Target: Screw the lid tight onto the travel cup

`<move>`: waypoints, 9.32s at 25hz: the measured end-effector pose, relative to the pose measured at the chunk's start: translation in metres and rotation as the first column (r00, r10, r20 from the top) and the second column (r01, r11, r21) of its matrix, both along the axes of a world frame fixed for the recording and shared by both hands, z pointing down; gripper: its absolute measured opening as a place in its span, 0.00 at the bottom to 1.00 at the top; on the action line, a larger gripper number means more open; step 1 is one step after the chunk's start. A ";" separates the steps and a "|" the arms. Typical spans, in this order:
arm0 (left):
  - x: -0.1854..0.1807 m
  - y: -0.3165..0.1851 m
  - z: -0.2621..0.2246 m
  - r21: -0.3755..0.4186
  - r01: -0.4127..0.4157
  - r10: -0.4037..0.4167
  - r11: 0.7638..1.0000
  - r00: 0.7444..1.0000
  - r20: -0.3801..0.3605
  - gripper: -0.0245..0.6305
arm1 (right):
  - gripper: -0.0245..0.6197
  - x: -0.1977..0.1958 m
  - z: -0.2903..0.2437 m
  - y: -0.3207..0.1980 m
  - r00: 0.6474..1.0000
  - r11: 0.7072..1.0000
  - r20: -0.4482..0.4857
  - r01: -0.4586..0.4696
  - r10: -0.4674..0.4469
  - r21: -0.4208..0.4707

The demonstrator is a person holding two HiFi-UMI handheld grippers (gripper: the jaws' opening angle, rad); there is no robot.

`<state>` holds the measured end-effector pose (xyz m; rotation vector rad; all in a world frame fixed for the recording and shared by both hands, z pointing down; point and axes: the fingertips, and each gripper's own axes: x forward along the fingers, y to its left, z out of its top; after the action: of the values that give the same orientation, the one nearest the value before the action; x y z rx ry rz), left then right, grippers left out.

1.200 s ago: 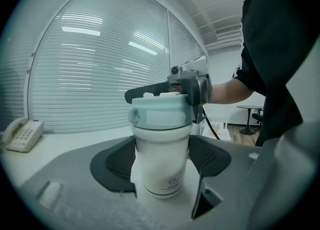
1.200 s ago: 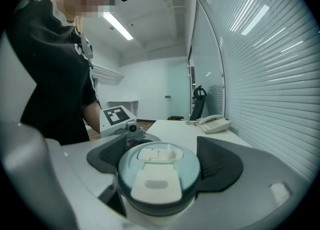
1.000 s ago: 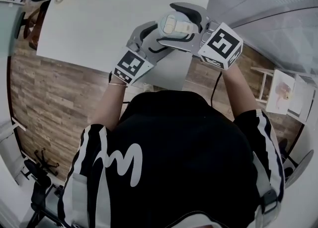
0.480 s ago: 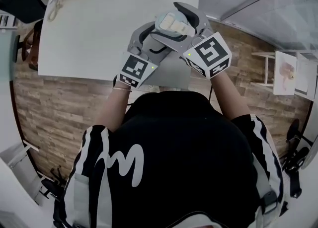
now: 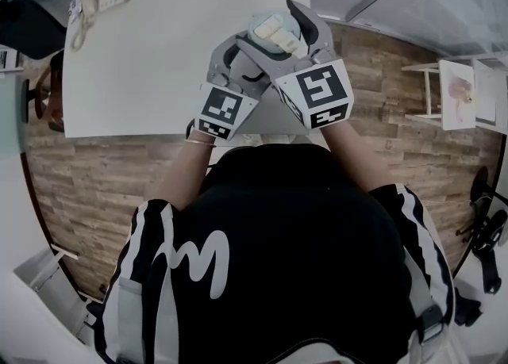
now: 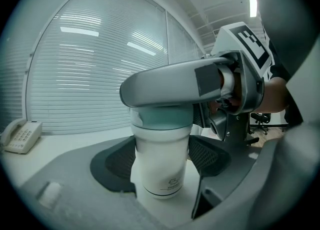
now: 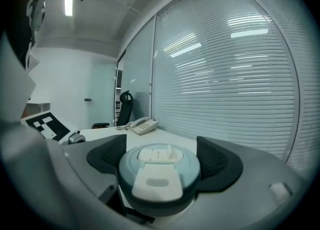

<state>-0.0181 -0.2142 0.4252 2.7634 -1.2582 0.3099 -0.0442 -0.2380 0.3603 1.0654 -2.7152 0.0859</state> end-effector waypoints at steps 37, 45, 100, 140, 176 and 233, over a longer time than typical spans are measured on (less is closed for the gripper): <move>0.003 -0.001 -0.001 -0.007 -0.010 0.010 1.000 1.000 0.008 0.56 | 0.73 0.001 -0.003 0.042 0.457 0.458 -0.024 0.887 -0.889 -0.065; 0.004 0.002 0.000 -0.002 -0.007 0.007 1.000 1.000 0.007 0.56 | 0.73 0.001 -0.001 0.034 0.700 0.700 -0.003 0.713 -0.714 -0.043; 0.004 0.001 -0.001 -0.015 -0.008 0.008 1.000 1.000 0.013 0.55 | 0.73 0.007 0.014 0.038 0.472 0.485 -0.126 0.867 -0.873 -0.114; 0.002 0.001 0.000 -0.005 0.001 -0.001 1.000 1.000 -0.008 0.56 | 0.73 0.011 0.013 0.013 0.994 0.998 -0.099 0.029 -0.034 -0.051; -0.043 0.019 -0.049 0.087 -0.053 0.060 0.995 0.995 -0.082 0.56 | 0.73 0.034 -0.014 0.034 0.999 1.000 0.052 0.019 -0.017 -0.024; 0.007 0.161 -0.120 0.191 0.119 -0.098 0.974 0.988 -0.118 0.56 | 0.69 0.109 -0.073 0.179 0.974 0.987 0.172 0.132 -0.146 0.089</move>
<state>-0.0111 -0.0533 0.3054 2.8108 -1.4799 0.0272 0.0651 -0.0592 0.2870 0.9238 -2.9677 0.0565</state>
